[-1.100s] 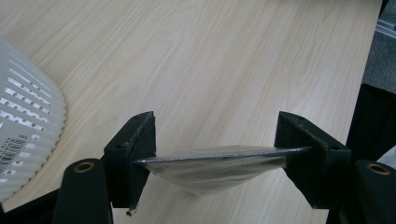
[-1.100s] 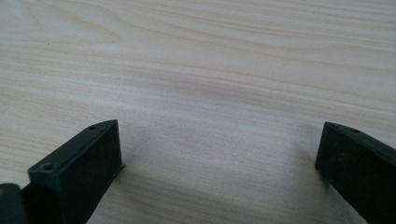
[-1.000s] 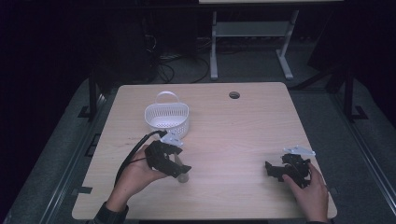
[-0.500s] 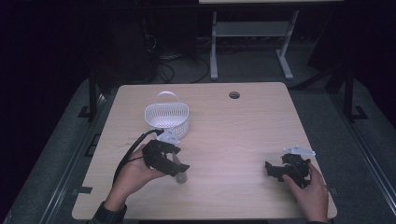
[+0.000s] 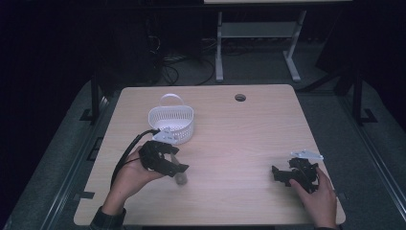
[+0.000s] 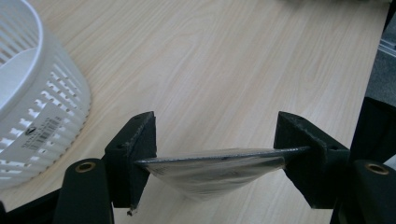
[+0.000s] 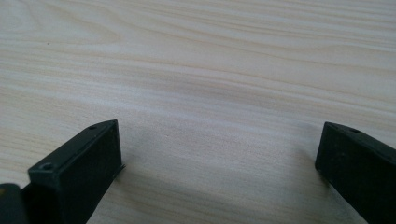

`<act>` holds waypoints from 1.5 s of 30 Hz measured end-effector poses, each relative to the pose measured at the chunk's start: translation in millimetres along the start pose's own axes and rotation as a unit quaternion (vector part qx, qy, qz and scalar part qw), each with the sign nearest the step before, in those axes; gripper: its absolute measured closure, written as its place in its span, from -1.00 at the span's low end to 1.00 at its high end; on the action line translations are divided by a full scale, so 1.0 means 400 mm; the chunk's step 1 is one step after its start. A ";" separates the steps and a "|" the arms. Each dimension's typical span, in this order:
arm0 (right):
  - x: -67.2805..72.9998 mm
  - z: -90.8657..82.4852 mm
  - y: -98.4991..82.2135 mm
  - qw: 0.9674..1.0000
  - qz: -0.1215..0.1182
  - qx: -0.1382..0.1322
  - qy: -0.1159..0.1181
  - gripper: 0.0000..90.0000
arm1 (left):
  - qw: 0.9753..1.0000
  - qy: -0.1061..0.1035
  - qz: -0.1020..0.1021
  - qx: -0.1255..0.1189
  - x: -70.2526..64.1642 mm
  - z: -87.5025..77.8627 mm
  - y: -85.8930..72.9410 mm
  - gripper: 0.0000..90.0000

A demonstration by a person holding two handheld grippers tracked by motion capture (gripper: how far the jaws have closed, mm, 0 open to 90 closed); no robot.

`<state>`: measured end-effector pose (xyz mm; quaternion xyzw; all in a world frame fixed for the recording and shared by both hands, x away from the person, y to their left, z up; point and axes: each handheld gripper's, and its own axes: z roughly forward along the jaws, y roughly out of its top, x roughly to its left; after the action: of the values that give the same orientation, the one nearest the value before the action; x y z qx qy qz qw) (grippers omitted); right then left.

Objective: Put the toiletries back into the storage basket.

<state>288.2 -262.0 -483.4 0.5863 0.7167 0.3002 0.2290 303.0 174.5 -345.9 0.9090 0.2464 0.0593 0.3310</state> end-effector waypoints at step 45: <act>0.000 0.000 0.000 1.000 0.000 0.000 0.000 -1.00 | 0.996 0.072 -0.055 -0.022 0.139 -0.082 -0.028 -0.34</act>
<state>288.2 -262.1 -483.4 0.5859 0.7169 0.3005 0.2289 338.1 227.9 -330.7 0.8798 0.3182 0.1114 0.3351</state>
